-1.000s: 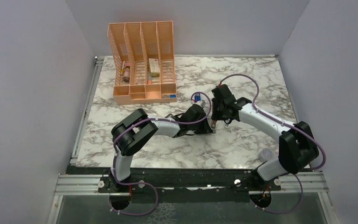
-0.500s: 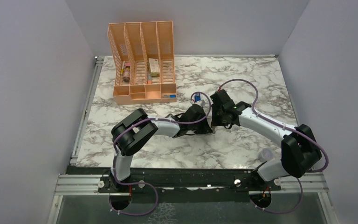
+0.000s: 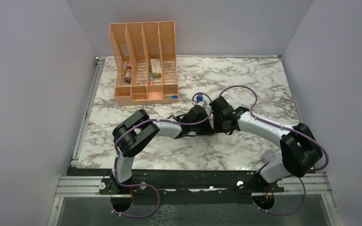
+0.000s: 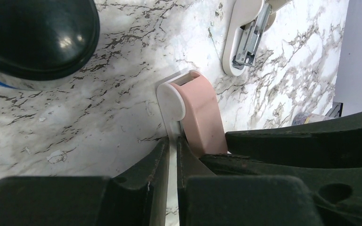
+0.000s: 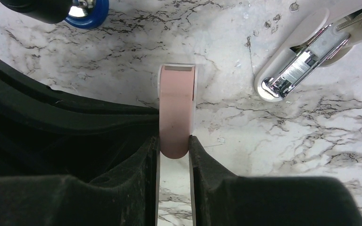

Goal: Load the staples into the stapler

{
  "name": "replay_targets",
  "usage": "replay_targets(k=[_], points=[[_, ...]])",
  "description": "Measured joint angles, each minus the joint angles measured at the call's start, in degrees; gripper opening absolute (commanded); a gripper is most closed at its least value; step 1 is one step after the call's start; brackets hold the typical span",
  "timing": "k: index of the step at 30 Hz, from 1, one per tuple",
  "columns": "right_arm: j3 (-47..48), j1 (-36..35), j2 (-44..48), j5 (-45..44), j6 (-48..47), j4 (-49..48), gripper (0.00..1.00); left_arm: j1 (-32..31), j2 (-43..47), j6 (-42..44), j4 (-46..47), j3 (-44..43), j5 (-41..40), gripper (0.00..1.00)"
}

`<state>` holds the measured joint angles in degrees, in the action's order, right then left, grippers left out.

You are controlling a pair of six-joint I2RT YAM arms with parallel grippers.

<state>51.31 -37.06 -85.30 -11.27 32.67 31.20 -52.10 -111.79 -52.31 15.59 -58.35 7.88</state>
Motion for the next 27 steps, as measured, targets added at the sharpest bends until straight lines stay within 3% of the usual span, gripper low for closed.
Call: replay_targets(k=[12,27], points=[[0.6,-0.2,-2.3,-1.4,1.0,0.1,0.22,0.7,1.8,-0.8,0.5,2.5,-1.7,0.12],[2.7,-0.4,-2.9,-3.8,3.5,0.2,0.53,2.1,5.0,-1.9,-1.6,4.9,-5.0,0.2]])
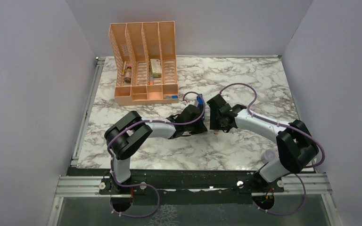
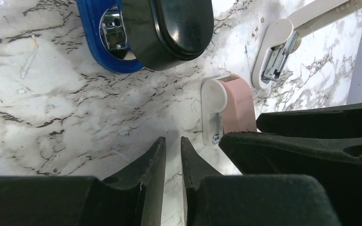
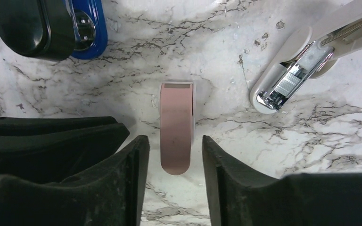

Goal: Load the staples into the stapler

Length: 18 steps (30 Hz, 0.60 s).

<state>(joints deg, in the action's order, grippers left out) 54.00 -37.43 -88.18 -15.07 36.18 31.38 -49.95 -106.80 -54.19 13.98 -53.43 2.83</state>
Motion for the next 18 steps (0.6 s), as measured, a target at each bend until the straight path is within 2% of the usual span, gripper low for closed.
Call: replay_targets(k=[6,10,14,18], points=[[0.2,0.0,0.0,-0.5,0.2,-0.1,0.58,0.1,1.3,0.3,-1.0,0.9,-1.9,0.24],[0.2,0.0,-1.0,-0.5,0.2,-0.3,0.58,0.1,3.0,0.7,-2.4,1.9,-3.6,0.35],[0.2,0.0,-3.6,0.2,0.2,-0.8,0.53,0.2,4.7,1.5,-3.8,2.3,-4.7,0.37],[0.2,0.0,-5.9,1.2,0.2,-1.7,0.41,0.4,5.1,1.9,-4.7,2.2,-5.1,0.37]])
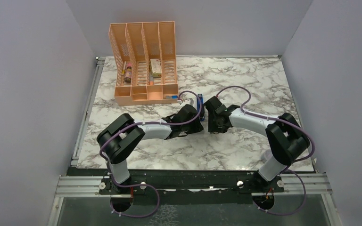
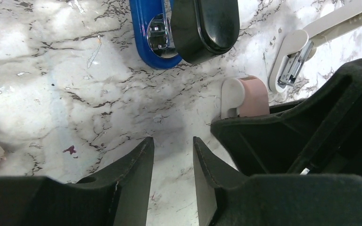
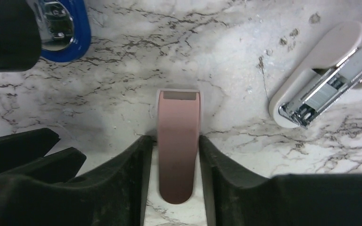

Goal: Load the staples into the stapler

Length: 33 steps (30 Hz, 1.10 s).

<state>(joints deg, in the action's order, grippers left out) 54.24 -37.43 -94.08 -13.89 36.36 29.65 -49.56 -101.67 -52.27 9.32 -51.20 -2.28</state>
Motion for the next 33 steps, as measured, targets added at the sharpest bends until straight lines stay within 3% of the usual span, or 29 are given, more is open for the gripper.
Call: replay_targets(k=[4,18,29,33], points=[[0.3,0.0,-0.9,0.3,0.0,-0.7,0.33,0.1,0.3,0.1,-0.6,0.0,0.0,0.38],[9.5,1.3,-9.0,-0.4,-0.9,-3.9,0.28,0.5,3.7,0.7,-0.9,0.7,-0.9,0.38],[10.9,3.0,-9.7,-0.7,-2.8,-6.1,0.56,0.7,5.9,1.7,-0.9,1.8,-2.1,0.49],[8.3,3.2,-3.1,-1.6,-3.4,-5.7,0.57,0.7,6.9,2.1,-0.9,2.5,-3.0,0.62]])
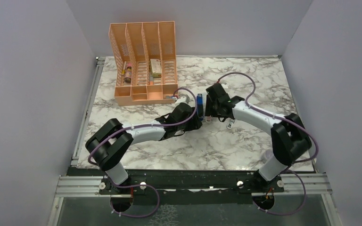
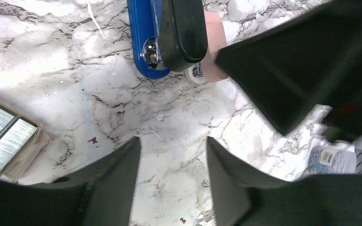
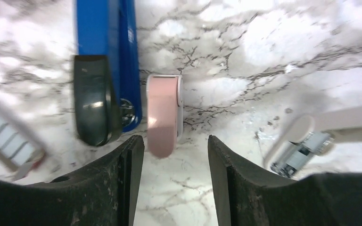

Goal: Load the staples into the stapler

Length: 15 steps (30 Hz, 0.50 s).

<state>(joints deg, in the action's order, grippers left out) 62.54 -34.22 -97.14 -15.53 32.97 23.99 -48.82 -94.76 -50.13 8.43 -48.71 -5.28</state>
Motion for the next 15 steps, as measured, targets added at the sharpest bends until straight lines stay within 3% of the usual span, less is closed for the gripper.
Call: replay_targets(k=[6,10,15], points=[[-3.1,0.6,16.1,-5.1,-0.8,0.1,0.58,0.7,3.8,0.5,-0.5,1.1,-0.1,0.8],[-6.1,1.9,26.1,-10.0,-1.6,1.1,0.68,0.9,7.9,2.6,-1.2,1.4,-0.1,0.98],[-6.9,4.7,30.0,-15.9,-1.3,5.5,0.78,1.2,12.3,5.9,-2.5,1.4,-0.3,0.99]])
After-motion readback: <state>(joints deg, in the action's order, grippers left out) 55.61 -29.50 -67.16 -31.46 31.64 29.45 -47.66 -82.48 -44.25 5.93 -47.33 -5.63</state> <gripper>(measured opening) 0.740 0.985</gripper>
